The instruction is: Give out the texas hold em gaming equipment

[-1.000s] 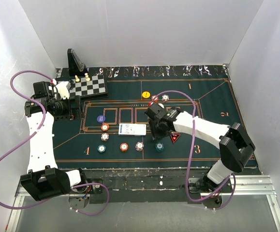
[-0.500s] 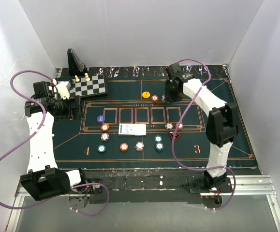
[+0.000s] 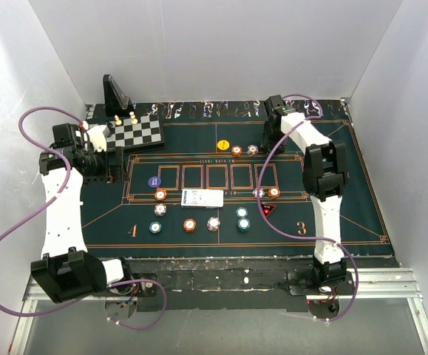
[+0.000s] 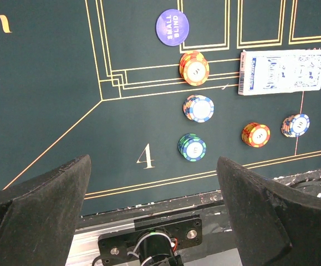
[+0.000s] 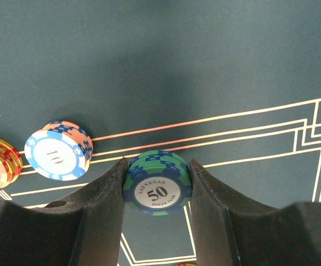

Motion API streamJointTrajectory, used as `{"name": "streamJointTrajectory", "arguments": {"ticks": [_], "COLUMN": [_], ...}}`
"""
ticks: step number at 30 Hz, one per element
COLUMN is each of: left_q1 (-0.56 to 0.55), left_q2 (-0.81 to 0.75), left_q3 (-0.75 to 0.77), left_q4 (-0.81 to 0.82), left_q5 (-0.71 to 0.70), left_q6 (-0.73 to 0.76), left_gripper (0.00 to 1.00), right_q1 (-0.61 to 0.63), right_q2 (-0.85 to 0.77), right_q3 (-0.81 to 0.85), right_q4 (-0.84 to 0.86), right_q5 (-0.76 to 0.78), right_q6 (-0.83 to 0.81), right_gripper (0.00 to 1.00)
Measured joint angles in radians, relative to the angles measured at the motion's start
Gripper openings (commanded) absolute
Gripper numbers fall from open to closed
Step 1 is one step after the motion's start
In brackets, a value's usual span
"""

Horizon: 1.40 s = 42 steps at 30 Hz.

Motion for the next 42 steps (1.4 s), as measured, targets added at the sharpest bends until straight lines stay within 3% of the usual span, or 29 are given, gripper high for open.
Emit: {"name": "streamJointTrajectory", "arguments": {"ticks": [8, 14, 20, 24, 29, 36, 42], "left_q1": [0.0, 0.0, 0.0, 0.0, 0.0, 0.0, 0.0], "left_q2": [0.027, 0.027, 0.022, 0.015, 0.004, -0.015, -0.027], "left_q3": [0.0, 0.0, 0.0, 0.001, 0.001, 0.001, 0.002], "left_q4": [0.001, 0.002, -0.002, -0.005, -0.011, -0.023, -0.032], "left_q5": [0.0, 0.0, 0.001, 0.003, 0.006, 0.006, 0.006], "left_q6": [0.0, 0.0, 0.0, -0.001, -0.001, -0.002, -0.004], "left_gripper": [0.98, 0.98, 0.98, 0.98, 0.98, 0.98, 0.98], "right_q1": [-0.006, -0.005, 0.032, 0.153, 0.403, 0.618, 0.674], "right_q2": [0.032, 0.011, -0.264, -0.515, -0.721, -0.755, -0.767], "right_q3": [0.047, 0.04, -0.138, -0.282, -0.558, -0.858, -0.909], "right_q4": [-0.01, -0.017, -0.008, 0.024, 0.057, 0.047, 0.055], "right_q5": [-0.017, -0.019, -0.015, 0.007, 0.005, 0.004, 0.009], "right_q6": [-0.007, -0.002, 0.006, 0.013, 0.047, 0.14, 0.185], "right_gripper": [0.75, 0.79, 0.84, 0.87, 0.88, 0.9, 0.91]}}
